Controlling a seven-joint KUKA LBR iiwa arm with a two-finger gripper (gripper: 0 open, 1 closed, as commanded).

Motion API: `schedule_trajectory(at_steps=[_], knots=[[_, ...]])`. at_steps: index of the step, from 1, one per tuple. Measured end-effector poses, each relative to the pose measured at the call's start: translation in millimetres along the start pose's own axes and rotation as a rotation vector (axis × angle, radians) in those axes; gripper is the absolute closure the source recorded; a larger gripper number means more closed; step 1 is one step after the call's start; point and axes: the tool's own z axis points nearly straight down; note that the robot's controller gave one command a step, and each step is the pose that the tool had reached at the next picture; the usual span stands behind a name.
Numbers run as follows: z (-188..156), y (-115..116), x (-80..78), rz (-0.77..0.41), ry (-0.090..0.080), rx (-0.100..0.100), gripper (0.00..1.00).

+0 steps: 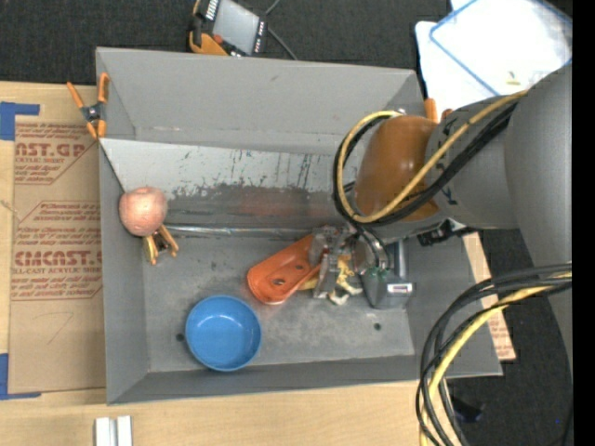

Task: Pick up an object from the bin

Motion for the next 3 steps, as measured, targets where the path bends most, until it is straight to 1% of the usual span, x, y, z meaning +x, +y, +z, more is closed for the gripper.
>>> schedule_trajectory(at_steps=[1, 2, 3], knots=[[0.0, 0.1, 0.0, 0.0, 0.0, 0.0, 1.0], [-23.1, 3.5, 2.6, 0.005, 0.01, 0.002, 1.0], [-31.6, 10.0, 2.7, -0.184, 0.002, 0.002, 0.0]])
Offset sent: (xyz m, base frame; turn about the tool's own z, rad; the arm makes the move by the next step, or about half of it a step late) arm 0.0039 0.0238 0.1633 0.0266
